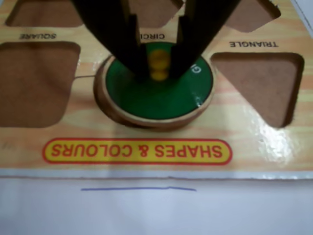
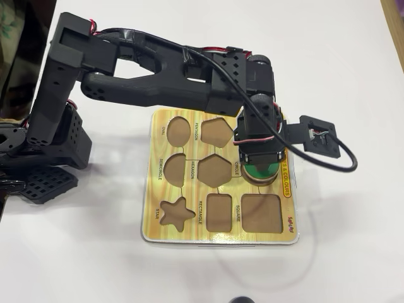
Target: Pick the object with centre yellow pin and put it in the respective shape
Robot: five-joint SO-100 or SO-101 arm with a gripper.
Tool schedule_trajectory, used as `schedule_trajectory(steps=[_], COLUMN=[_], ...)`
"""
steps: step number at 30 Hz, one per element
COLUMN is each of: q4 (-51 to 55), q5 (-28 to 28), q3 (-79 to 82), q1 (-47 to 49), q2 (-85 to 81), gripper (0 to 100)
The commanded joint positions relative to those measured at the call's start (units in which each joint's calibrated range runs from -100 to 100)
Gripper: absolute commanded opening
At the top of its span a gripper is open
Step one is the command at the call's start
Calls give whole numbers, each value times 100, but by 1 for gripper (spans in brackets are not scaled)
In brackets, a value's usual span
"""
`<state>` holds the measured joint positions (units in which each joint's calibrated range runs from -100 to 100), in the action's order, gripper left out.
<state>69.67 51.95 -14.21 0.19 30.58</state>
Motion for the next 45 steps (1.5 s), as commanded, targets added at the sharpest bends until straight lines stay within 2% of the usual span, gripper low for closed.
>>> schedule_trajectory(steps=[1, 45], q4=[-35, -44], q5=[30, -7], q3=[-306, -243], q1=[69, -234], q2=[-79, -71], gripper=[1, 2])
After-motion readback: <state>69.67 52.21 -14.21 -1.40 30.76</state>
